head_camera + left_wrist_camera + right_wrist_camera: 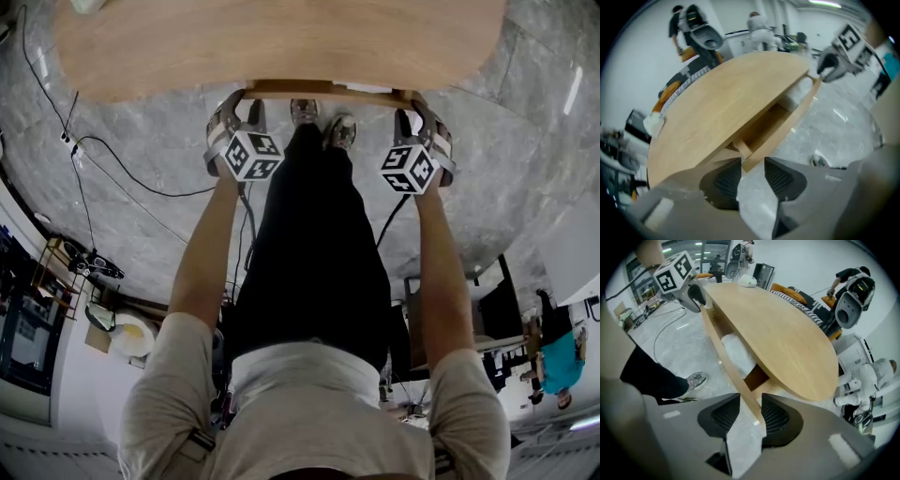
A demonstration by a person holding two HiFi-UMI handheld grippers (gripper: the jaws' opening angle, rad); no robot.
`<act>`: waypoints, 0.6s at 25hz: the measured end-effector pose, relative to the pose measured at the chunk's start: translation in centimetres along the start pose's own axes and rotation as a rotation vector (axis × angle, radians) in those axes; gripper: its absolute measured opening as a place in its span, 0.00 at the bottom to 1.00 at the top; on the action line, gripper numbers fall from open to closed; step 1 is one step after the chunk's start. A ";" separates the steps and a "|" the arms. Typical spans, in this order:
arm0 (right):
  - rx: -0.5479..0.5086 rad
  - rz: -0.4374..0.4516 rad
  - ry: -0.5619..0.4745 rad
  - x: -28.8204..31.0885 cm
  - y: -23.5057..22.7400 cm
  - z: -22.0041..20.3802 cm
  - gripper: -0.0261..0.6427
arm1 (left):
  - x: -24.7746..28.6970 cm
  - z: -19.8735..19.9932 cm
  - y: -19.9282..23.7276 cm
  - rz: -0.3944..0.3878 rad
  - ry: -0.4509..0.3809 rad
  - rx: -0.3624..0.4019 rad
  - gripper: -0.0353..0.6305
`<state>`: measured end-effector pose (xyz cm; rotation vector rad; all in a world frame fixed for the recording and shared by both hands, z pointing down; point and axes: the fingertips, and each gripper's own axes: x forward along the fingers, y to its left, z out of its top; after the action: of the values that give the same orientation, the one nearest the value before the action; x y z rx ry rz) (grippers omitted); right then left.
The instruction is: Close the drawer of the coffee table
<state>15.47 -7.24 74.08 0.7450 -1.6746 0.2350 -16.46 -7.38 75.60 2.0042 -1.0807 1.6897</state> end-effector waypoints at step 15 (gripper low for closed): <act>0.207 -0.117 -0.007 0.1 -1.8 0.2 0.33 | 0.3 0.3 0.6 0.001 0.004 -0.299 0.31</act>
<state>16.39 -8.75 73.72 0.9959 -1.6232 0.3268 -16.68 -8.13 75.64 1.8105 -1.2495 1.4328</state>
